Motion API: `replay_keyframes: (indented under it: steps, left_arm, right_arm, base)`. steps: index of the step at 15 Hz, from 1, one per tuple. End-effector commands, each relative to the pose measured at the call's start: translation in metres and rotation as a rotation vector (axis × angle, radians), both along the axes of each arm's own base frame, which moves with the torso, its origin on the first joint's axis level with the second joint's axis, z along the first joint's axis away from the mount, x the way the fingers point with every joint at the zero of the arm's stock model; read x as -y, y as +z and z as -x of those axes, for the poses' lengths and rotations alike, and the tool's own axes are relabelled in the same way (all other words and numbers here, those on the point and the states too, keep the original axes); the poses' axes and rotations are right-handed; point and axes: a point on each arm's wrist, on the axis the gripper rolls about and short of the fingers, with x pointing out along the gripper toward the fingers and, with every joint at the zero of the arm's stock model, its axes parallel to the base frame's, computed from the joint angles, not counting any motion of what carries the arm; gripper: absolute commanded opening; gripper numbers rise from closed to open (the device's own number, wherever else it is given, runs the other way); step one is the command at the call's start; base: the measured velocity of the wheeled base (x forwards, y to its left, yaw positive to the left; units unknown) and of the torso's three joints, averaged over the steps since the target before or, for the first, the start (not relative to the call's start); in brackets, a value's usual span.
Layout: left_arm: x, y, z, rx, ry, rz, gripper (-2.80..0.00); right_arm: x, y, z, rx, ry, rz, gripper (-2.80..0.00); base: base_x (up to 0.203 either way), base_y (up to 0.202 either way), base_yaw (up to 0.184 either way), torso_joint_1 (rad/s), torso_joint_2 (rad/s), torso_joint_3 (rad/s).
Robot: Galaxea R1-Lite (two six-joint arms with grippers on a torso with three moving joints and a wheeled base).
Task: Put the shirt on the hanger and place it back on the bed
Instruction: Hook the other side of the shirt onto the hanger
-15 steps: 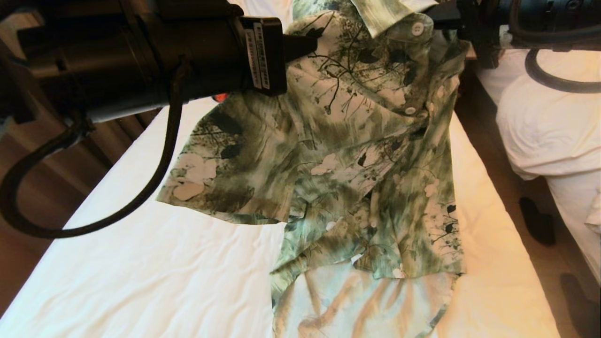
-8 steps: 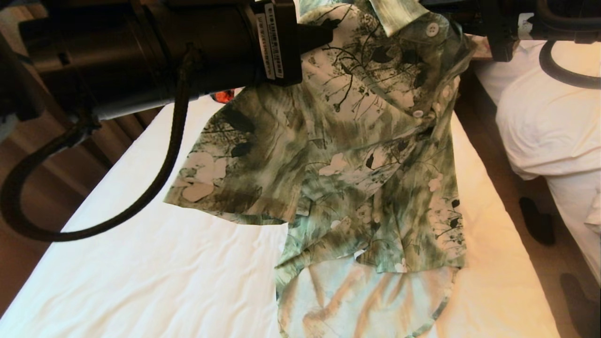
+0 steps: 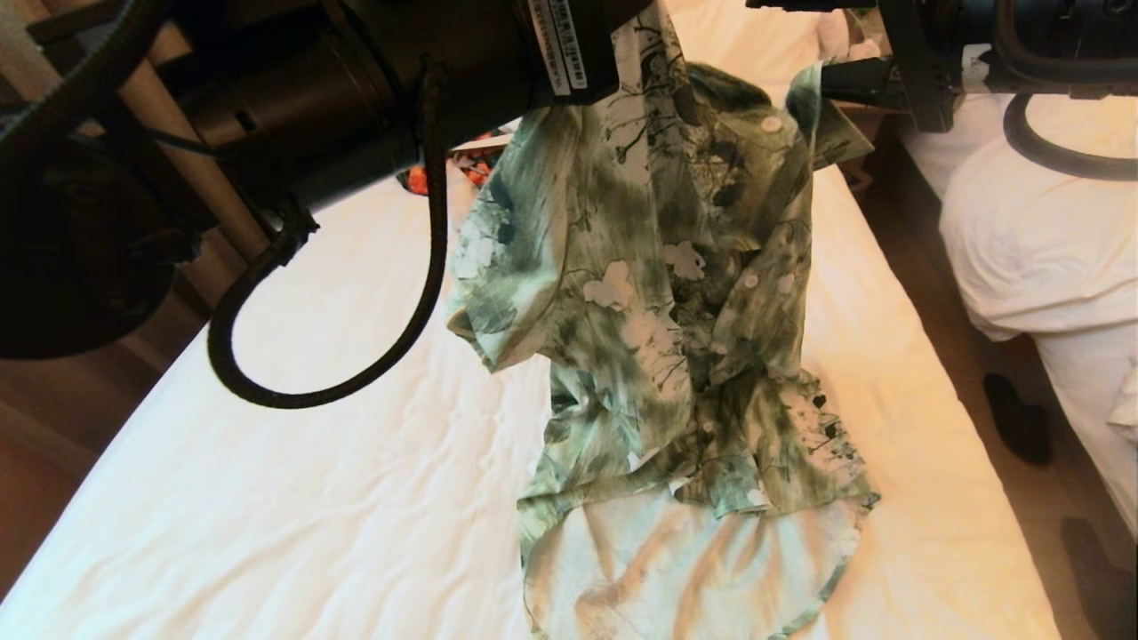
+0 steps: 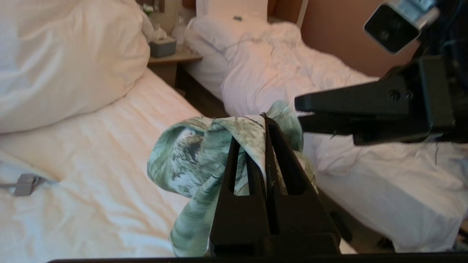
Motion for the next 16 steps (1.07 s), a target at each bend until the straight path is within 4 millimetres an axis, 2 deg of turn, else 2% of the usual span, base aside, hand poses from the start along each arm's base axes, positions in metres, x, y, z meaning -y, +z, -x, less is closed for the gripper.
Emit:
replay_keyframes:
  steps: [1,8,16]
  left_arm:
    - [0.0065,-0.0062,-0.0059,-0.004,-0.004,0.009,-2.80]
    - [0.0052,-0.0118,-0.0100,-0.008,0.012,0.010,-2.80]
    - [0.0022,-0.0107,-0.0077,-0.012,0.013,0.008,-2.80]
  right_arm:
    - [0.0004,0.0002,0.0009,-0.002,0.001,-0.002,0.00]
    - [0.0038,0.0029,0.0016,0.009,-0.008,-0.011,0.00]
    - [0.0002,-0.0040,-0.0010,-0.051,0.002,0.009,0.00]
  base:
    - [0.000,0.000,0.000,0.000,0.00,0.000]
    - [0.000,0.000,0.000,0.000,0.00,0.000]
    - [0.000,0.000,0.000,0.000,0.00,0.000]
